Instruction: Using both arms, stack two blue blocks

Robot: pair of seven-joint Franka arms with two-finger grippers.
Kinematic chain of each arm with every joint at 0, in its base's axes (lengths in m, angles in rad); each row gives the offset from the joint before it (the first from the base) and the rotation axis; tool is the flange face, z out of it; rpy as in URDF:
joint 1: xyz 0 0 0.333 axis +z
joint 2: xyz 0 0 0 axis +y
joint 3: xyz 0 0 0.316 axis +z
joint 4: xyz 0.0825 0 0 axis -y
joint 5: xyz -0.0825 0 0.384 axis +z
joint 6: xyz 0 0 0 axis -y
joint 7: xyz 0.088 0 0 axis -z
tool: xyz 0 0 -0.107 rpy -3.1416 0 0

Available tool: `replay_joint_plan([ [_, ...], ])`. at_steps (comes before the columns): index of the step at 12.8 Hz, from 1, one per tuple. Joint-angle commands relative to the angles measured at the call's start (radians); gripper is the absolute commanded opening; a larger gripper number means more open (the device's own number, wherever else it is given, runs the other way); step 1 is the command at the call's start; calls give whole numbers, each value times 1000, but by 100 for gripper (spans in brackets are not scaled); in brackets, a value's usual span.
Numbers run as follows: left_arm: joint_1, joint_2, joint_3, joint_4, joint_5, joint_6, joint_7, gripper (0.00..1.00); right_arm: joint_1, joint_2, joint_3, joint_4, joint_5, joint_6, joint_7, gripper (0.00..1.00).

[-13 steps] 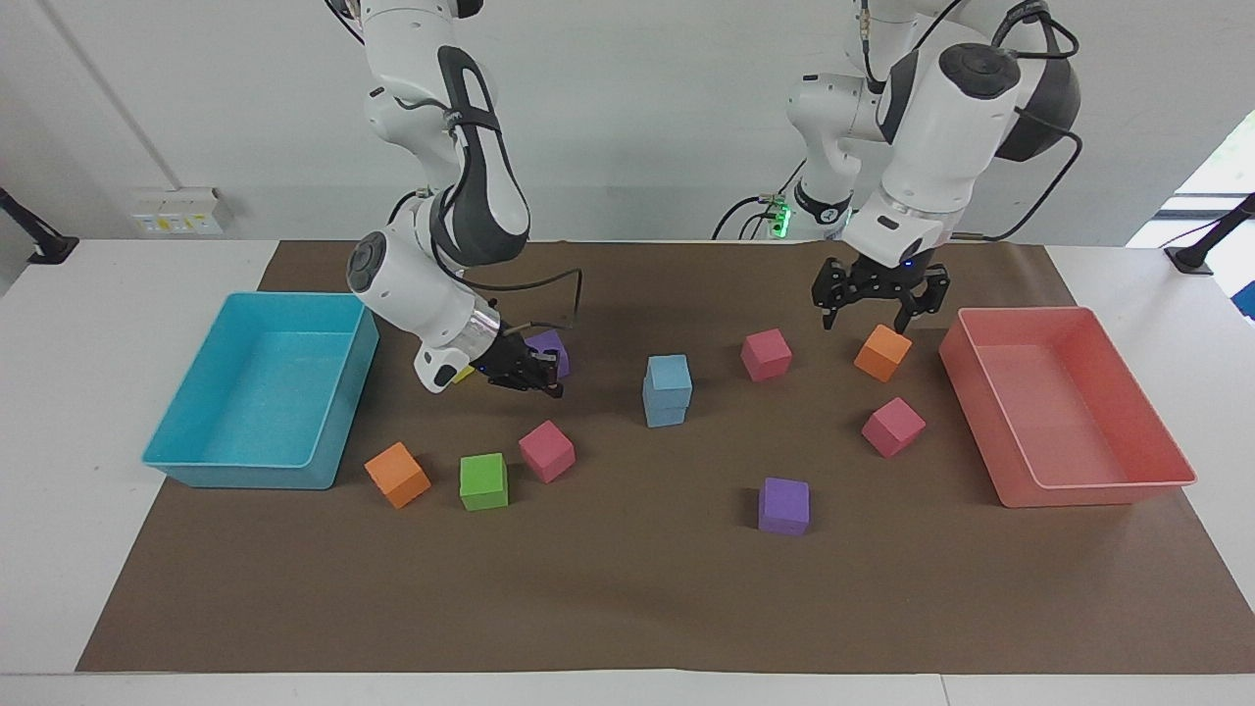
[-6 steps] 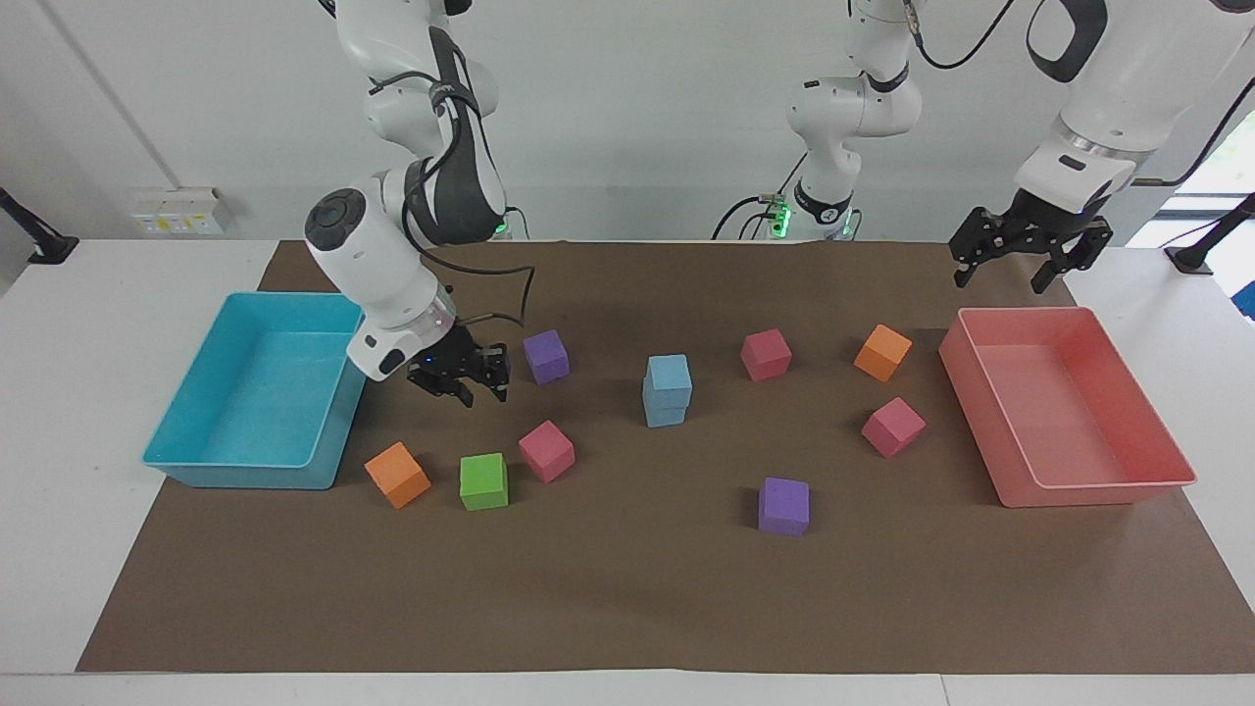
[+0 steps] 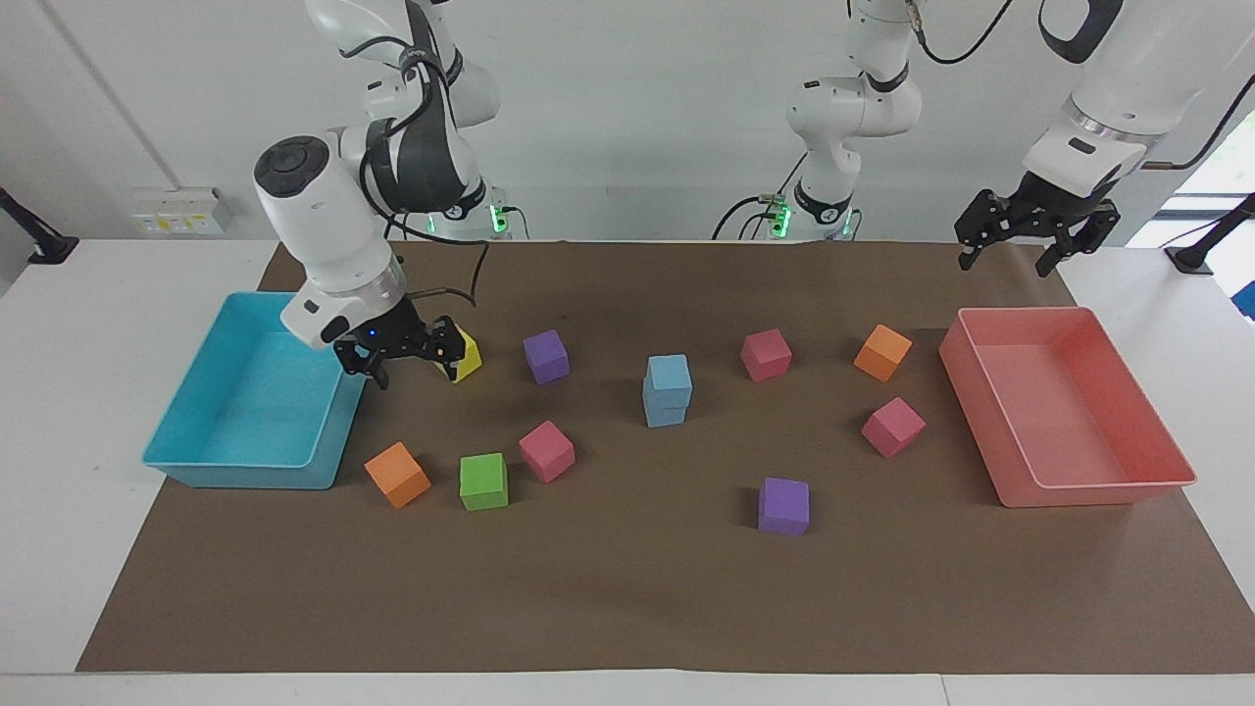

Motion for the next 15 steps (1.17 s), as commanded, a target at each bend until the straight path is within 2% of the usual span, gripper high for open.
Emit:
replay_joint_plan([
  [1,5,-15,5,14,-10,-30,2,100,-59,-46,39,6,-45,-33,26,100],
  [3,1,-18,8,10,-11,-27,-4,100,-90,-82,46,6,-50,-59,115,100],
  [6,-9,-18,3,10,-11,-22,1,100,-90,-148,36,12,-53,-157,146,100],
  [10,-15,-21,0,8,-13,-31,-5,100,-84,-163,8,185,-128,-430,135,100],
  [12,-12,-25,-1,6,-15,-80,-2,100,-70,-177,-12,205,-130,-476,130,100],
  [15,-13,-27,-1,6,-15,-79,-2,100,-71,-229,2,152,-110,-478,127,100],
])
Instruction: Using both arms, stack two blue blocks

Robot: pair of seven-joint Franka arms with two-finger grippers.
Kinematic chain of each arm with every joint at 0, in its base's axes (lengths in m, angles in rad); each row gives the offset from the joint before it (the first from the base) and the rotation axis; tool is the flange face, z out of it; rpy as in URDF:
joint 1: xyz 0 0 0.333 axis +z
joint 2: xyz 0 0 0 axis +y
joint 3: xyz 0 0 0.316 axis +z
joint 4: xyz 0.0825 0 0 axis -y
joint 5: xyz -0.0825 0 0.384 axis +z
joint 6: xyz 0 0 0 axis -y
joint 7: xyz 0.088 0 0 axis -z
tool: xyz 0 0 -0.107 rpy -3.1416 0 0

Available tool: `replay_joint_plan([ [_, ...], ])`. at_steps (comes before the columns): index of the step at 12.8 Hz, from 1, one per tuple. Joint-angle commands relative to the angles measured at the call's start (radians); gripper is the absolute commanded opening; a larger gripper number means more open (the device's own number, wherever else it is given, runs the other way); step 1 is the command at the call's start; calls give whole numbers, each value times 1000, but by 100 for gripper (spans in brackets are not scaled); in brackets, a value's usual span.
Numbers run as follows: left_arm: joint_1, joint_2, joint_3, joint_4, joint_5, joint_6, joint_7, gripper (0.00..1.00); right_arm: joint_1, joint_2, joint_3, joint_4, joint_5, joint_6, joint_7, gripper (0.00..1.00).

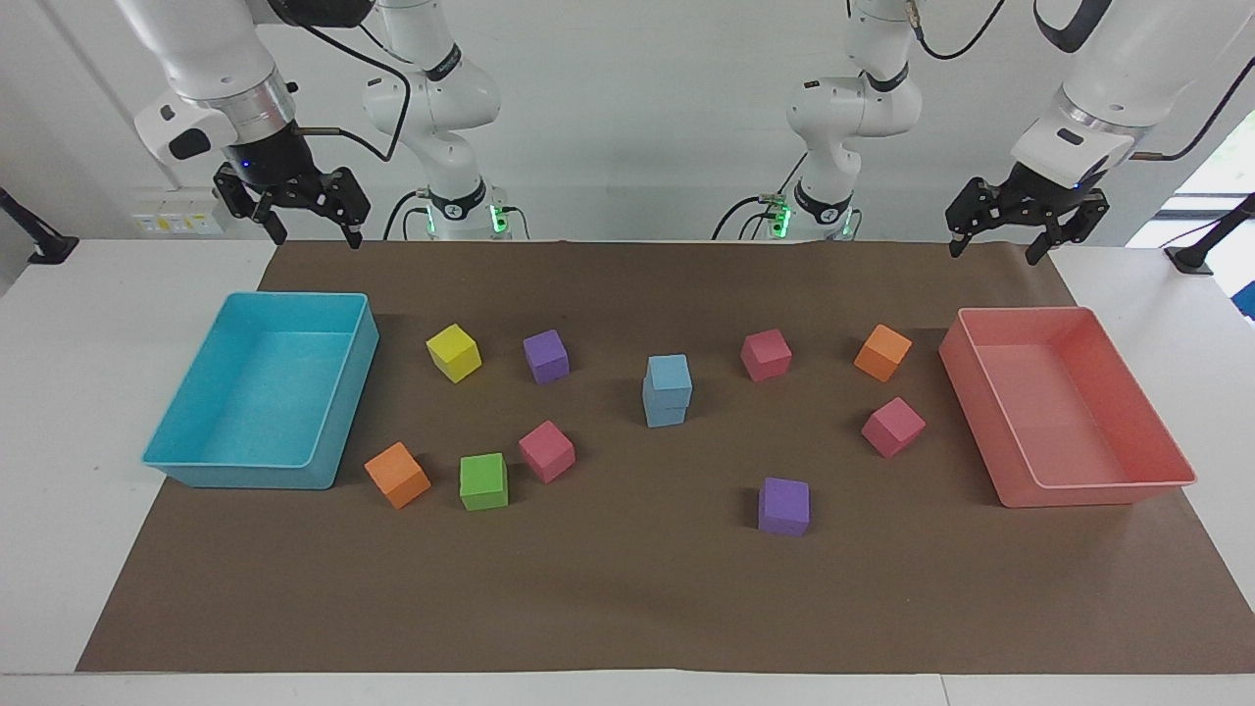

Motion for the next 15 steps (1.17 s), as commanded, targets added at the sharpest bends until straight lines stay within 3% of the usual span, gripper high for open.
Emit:
replay_joint_plan([
  [1,-8,-12,9,4,-12,-19,-1,100,-4,-27,10,-31,-6,-3,-6,100],
  [2,-5,-12,9,4,-12,-16,-1,100,-35,-29,15,-31,-7,-6,-37,100],
  [4,0,-11,9,5,-12,-15,0,100,-179,-30,146,-29,-7,-13,-110,100],
  [5,0,-11,9,5,-12,-15,0,100,-188,-32,162,-28,-18,-13,-108,100],
  [6,1,-11,9,5,-12,-15,0,100,-175,-32,160,-26,-26,-14,-106,100],
  [9,-3,-11,9,5,-12,-15,0,100,-95,-27,50,-14,-10,-19,-109,100],
  [15,-3,-11,11,5,-12,-15,-1,100,-72,-22,35,-2,10,-49,-109,100],
])
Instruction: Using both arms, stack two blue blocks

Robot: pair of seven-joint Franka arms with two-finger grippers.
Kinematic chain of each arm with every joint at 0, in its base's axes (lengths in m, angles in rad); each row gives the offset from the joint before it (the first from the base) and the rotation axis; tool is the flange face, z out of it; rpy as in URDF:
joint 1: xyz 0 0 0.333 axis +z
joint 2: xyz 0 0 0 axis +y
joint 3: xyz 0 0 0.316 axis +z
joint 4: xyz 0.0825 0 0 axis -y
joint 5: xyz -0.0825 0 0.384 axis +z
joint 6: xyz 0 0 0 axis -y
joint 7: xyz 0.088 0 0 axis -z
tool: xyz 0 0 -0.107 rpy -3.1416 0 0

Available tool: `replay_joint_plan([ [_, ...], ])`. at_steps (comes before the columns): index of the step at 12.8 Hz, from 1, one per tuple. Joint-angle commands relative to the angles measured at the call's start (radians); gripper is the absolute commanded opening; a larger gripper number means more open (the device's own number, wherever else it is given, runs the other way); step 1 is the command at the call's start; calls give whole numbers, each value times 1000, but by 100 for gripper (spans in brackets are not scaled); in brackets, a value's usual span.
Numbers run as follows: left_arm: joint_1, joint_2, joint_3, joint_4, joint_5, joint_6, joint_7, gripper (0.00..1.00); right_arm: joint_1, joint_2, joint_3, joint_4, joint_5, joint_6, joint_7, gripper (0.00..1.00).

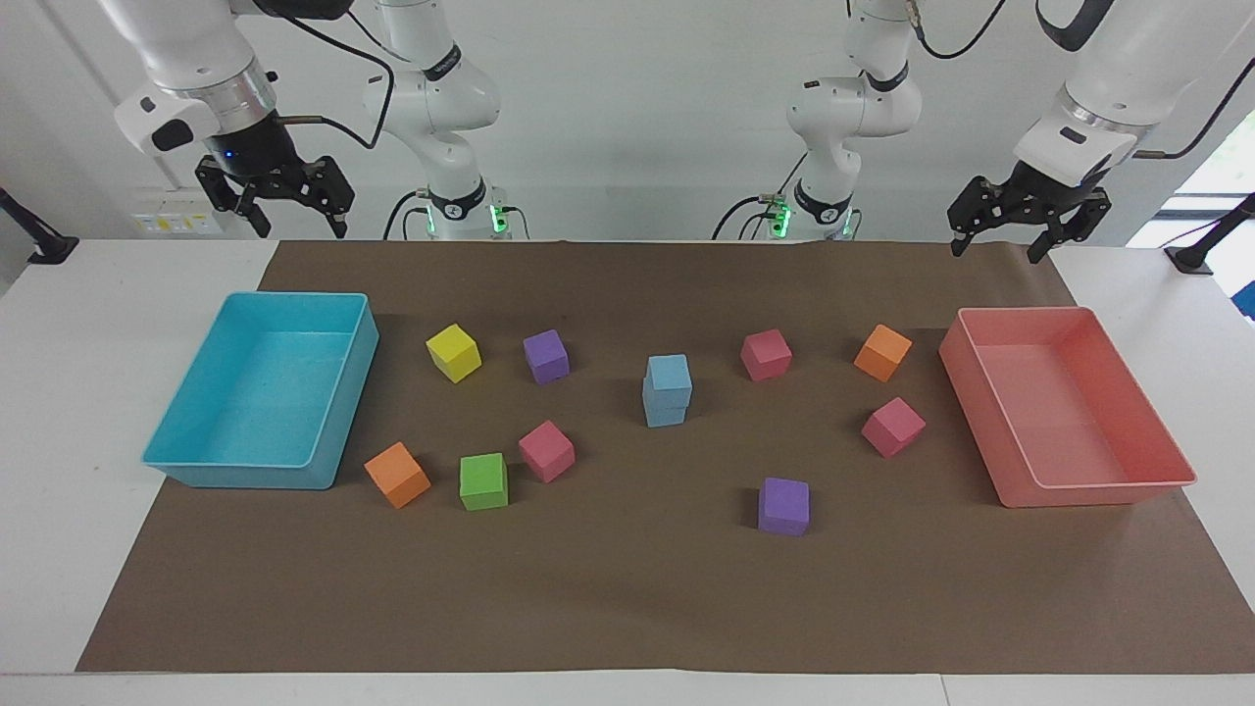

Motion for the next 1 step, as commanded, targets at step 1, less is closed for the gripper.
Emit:
replay_joint_plan([
  [1,-2,-10,7,5,-12,-14,-1,100,8,-7,-7,24,-12,-52,-23,100],
])
